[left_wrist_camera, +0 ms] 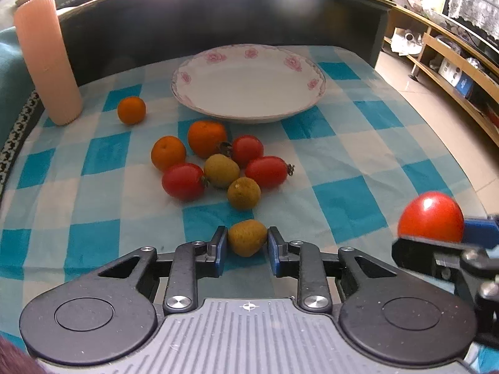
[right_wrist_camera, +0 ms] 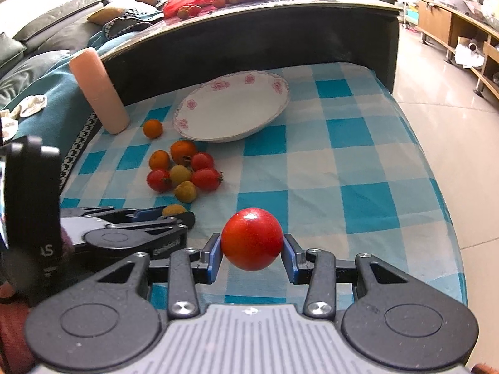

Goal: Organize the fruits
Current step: 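Grasp a yellow-brown round fruit with the left tool while the right tool holds the tomato, then carry both fruits over the white bowl while the left tool releases the yellow fruit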

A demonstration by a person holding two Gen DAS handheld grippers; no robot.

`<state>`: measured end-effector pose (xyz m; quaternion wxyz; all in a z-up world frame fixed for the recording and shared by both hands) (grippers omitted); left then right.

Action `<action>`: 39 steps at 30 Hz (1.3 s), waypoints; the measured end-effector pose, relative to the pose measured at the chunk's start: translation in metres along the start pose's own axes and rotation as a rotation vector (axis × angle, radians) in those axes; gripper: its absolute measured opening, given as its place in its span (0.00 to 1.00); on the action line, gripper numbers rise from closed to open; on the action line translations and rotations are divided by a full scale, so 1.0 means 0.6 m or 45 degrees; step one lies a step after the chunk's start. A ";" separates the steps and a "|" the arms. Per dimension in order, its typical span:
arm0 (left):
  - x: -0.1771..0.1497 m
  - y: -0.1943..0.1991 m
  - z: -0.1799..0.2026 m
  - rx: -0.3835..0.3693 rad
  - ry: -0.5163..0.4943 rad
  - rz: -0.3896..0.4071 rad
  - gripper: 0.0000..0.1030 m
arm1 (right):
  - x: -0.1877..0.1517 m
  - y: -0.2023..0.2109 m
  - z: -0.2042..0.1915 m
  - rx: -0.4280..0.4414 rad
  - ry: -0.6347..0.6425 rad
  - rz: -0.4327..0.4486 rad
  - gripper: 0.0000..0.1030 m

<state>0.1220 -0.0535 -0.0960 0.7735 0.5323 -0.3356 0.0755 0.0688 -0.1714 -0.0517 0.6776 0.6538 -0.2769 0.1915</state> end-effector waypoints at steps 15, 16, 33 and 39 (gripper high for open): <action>-0.017 0.075 -0.022 0.022 -0.002 0.038 0.33 | 0.001 0.011 -0.049 0.008 0.084 0.034 0.53; -0.014 0.079 -0.024 0.021 0.004 0.043 0.33 | 0.001 0.012 -0.054 0.008 0.094 0.037 0.53; 0.046 0.112 -0.041 0.058 0.013 0.098 0.33 | 0.056 0.034 -0.087 0.007 0.091 0.110 0.53; 0.079 0.115 -0.045 0.075 -0.017 0.120 0.32 | 0.088 0.037 -0.093 0.000 0.090 0.146 0.53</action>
Point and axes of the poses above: each gripper's, at about its wrist camera, not at the fingertips, and y roughly against the way its jaws point, z to its right, x to its top, the point moved 9 cm from there along -y, roughly the way its jaws point, and after that the axes turned 15 degrees about -x, right-handed, at the moved point
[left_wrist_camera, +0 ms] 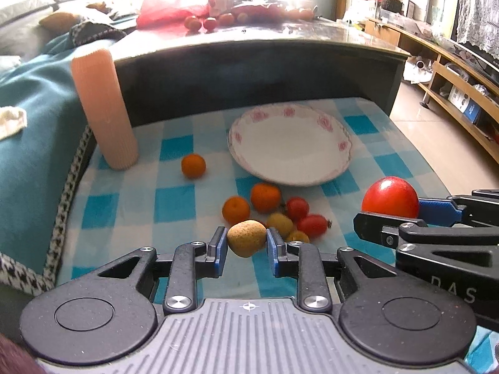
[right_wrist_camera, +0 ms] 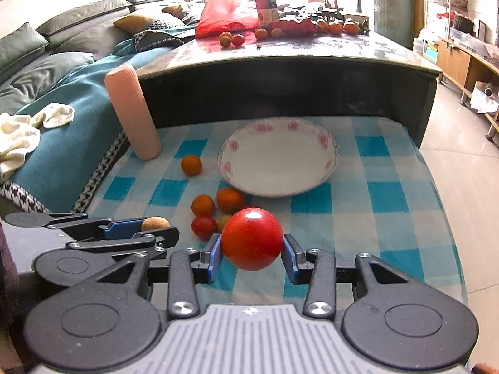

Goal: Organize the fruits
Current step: 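Carry both fruits over the white bowl while the left tool releases the yellow fruit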

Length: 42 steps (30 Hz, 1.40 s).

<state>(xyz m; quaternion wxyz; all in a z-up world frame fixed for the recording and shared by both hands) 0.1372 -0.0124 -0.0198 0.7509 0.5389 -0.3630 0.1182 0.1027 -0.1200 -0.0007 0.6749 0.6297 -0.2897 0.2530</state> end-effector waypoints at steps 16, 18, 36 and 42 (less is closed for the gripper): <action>0.081 -0.071 0.002 -0.009 -0.070 0.005 0.32 | 0.084 -0.071 0.033 -0.041 -0.033 0.029 0.53; 0.091 -0.085 -0.001 -0.005 -0.072 0.000 0.32 | 0.094 -0.088 0.038 -0.032 -0.046 0.018 0.53; 0.107 -0.180 -0.024 -0.010 -0.044 -0.075 0.32 | 0.128 -0.209 0.056 -0.038 -0.048 -0.051 0.53; 0.104 -0.191 -0.025 -0.004 -0.056 -0.090 0.32 | 0.125 -0.227 0.055 -0.032 -0.032 -0.071 0.53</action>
Point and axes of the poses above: each gripper's, at about its wrist camera, not at the fingertips, and y roughly against the way its jaws point, z to its right, x to its top, the point moved 9 cm from there along -y, roughly the way its jaws point, and after that the axes turned 15 degrees about -x, right-handed, at the moved point
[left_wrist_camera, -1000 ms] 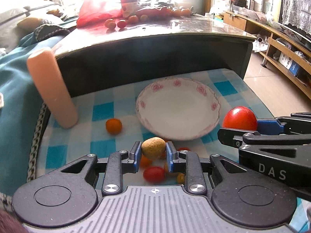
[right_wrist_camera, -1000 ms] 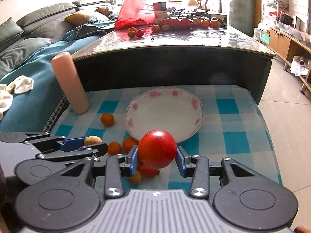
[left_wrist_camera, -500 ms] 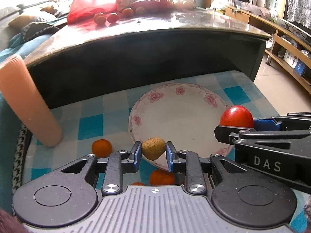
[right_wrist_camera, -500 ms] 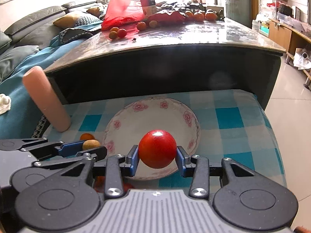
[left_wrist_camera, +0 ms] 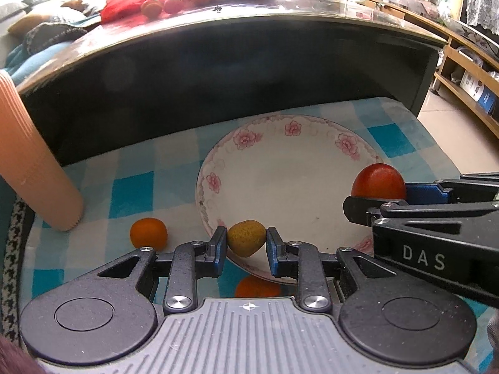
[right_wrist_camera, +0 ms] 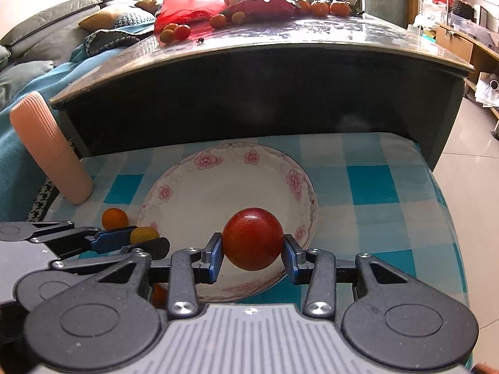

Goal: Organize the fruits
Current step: 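Carry both fruits over the white bowl while the left tool releases the yellow fruit, then open the right tool to drop the large red tomato into the bowl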

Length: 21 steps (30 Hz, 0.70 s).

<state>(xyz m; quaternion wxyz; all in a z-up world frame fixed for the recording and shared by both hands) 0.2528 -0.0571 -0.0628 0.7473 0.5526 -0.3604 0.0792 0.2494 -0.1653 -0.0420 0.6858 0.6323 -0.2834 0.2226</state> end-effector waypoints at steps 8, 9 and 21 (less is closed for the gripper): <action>-0.001 -0.002 -0.002 0.006 0.002 0.007 0.34 | 0.000 -0.013 0.001 0.020 -0.011 -0.024 0.53; 0.000 -0.002 -0.001 0.006 0.003 0.007 0.35 | 0.000 -0.014 0.001 0.020 -0.011 -0.024 0.54; 0.001 0.002 -0.011 0.019 0.020 0.018 0.45 | -0.002 -0.020 0.003 0.025 -0.026 -0.034 0.54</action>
Point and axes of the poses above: each gripper's, at about its wrist camera, not at the fingertips, and y roughly against the way its jaws point, z to its right, x to its top, the point moved 9 cm from there along -y, roughly the way its jaws point, and after that the axes turned 15 degrees about -x, right-handed, at the moved point
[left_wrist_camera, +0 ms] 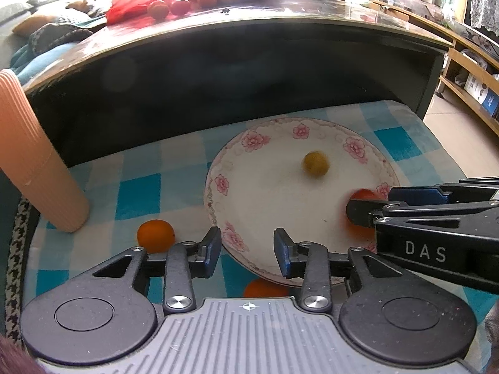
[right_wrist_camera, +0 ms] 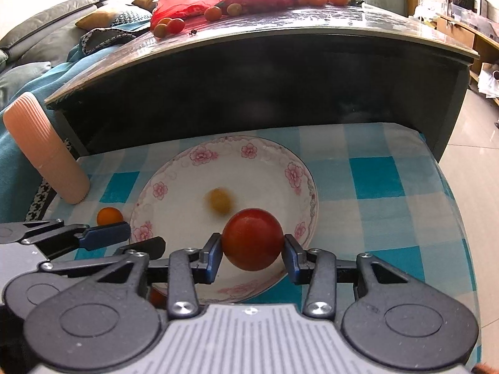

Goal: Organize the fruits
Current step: 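Open the right tool to drop the large red tomato into the bowl, then withdraw both open tools from the bowl back toward the fruit cluster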

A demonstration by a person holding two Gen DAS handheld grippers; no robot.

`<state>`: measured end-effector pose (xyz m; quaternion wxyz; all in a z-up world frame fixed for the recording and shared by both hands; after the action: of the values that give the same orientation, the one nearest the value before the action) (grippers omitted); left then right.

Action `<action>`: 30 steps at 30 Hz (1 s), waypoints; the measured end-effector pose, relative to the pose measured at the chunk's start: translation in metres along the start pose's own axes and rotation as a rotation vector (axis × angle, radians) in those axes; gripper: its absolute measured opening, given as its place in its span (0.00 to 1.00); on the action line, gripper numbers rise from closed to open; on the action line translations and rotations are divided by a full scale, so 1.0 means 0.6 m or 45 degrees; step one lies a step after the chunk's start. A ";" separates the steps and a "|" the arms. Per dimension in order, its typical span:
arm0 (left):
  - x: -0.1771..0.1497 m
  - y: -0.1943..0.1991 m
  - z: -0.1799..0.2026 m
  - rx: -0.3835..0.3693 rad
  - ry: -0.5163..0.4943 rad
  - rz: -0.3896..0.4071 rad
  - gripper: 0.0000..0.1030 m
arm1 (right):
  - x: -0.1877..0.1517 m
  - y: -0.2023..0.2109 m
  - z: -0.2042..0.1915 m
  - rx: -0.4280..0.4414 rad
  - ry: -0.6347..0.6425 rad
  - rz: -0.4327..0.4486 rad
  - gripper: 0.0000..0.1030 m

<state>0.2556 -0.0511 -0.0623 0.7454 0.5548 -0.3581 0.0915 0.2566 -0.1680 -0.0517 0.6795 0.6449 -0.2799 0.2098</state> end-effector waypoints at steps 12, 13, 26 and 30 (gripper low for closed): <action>0.001 0.014 0.005 0.030 -0.048 0.018 0.52 | 0.010 0.018 -0.002 -0.008 0.003 0.062 0.59; 0.001 0.016 0.003 0.034 -0.046 0.019 0.53 | 0.010 0.020 -0.001 -0.023 0.012 0.071 0.59; -0.005 0.050 0.009 0.022 -0.054 0.040 0.57 | -0.004 0.065 -0.006 -0.075 0.064 0.113 0.59; -0.010 0.066 0.015 0.005 -0.058 0.050 0.58 | -0.010 0.085 -0.003 -0.075 0.052 0.115 0.59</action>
<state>0.2264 -0.0429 -0.0347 0.7340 0.5510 -0.3857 0.0941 0.2196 -0.1613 -0.0169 0.6935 0.6070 -0.3010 0.2450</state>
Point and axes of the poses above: each gripper's, at about its wrist camera, not at the fingertips, and y roughly against the way its jaws point, z to its right, x to its top, the point moved 9 cm from there along -y, roughly the way its jaws point, and after that the axes turned 15 degrees about -x, right-handed, at the moved point
